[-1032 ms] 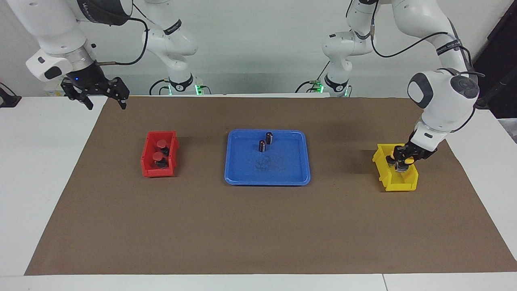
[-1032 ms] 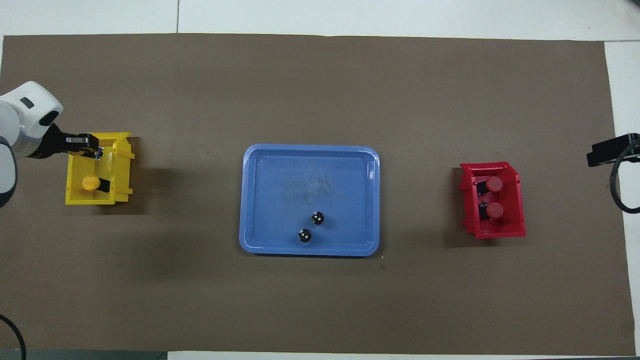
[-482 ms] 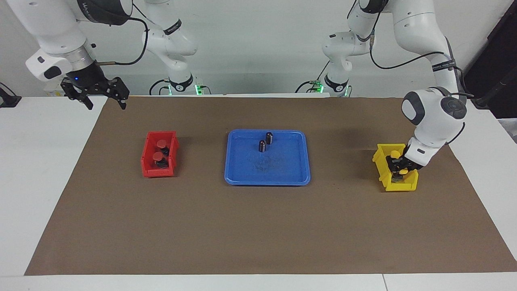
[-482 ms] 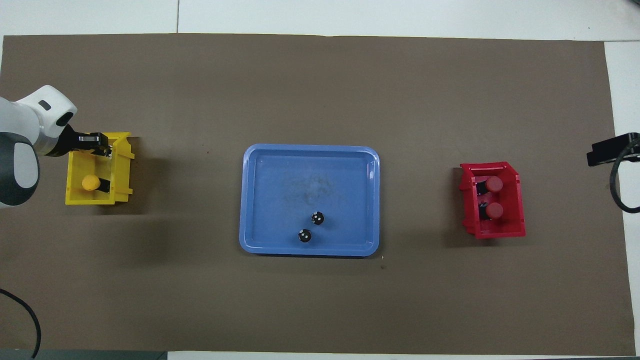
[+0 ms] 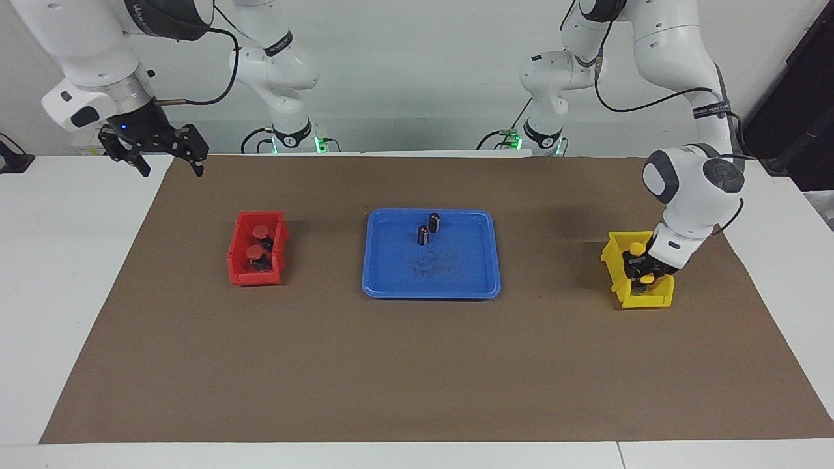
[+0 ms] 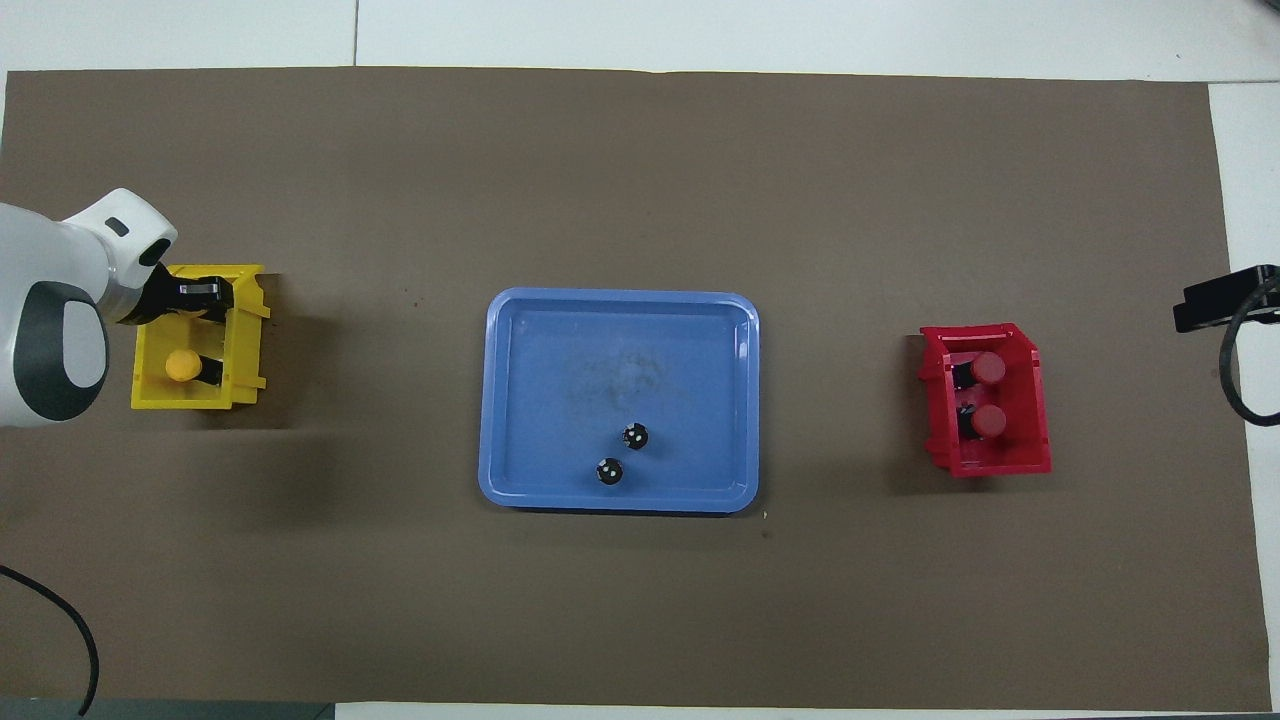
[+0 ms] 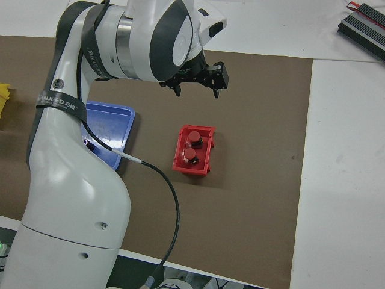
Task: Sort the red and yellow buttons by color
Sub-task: 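Lower the yellow button into the yellow bin and open the left gripper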
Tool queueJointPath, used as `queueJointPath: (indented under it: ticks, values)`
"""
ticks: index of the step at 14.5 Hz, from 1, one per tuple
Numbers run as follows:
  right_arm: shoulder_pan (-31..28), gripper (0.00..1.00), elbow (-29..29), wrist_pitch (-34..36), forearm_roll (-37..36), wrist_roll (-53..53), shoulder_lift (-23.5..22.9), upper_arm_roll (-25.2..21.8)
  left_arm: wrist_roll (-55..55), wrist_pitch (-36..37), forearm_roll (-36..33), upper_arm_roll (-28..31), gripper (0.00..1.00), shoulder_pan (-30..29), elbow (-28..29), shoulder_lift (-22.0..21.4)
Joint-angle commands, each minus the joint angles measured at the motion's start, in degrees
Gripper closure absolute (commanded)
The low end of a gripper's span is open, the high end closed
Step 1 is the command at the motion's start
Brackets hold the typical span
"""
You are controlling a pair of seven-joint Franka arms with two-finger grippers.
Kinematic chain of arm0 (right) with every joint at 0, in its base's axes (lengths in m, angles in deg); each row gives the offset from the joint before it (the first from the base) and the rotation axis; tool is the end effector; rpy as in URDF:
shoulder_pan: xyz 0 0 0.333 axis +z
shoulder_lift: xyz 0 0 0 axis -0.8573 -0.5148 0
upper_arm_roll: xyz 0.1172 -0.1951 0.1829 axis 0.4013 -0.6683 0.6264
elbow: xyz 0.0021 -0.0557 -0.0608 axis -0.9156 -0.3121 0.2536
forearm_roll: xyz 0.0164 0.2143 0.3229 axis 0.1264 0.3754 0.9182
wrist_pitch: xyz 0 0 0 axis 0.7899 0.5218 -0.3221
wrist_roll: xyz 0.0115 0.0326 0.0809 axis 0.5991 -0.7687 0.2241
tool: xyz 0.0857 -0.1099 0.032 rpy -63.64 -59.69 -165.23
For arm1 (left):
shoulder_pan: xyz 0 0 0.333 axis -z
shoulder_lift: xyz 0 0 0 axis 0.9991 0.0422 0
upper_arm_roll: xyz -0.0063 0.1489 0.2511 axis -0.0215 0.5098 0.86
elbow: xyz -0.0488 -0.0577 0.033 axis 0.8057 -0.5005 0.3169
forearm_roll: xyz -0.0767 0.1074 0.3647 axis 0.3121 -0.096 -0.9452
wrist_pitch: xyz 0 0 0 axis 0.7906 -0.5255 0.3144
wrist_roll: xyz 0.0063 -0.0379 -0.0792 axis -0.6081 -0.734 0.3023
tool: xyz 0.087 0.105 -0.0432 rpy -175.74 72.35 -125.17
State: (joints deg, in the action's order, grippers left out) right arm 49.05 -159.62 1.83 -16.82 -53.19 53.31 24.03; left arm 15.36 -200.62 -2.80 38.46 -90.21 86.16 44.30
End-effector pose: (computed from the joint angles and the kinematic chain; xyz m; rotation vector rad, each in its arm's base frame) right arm 0.5312 -0.0507 0.5677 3.1019 0.0344 -0.0547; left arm 0.5933 0.0288 0.2854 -3.1197 0.0162 -0.1358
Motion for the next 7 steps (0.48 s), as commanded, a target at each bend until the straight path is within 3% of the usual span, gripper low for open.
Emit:
queueJointPath:
  ticks: [1,6,7]
  values:
    - [0.4,0.00,0.3,0.1,0.7,0.6,-0.1,-0.2,0.9,0.1,-0.2,-0.2,0.44,-0.2,-1.0,0.0]
    - [0.4,0.00,0.3,0.1,0.7,0.6,-0.1,-0.2,0.8,4.1,-0.2,-0.2,0.45,-0.2,-4.1,0.0]
    - [0.4,0.00,0.3,0.2,0.7,0.6,-0.1,-0.1,0.9,7.5,-0.2,-0.2,0.36,0.3,-6.3,-0.3]
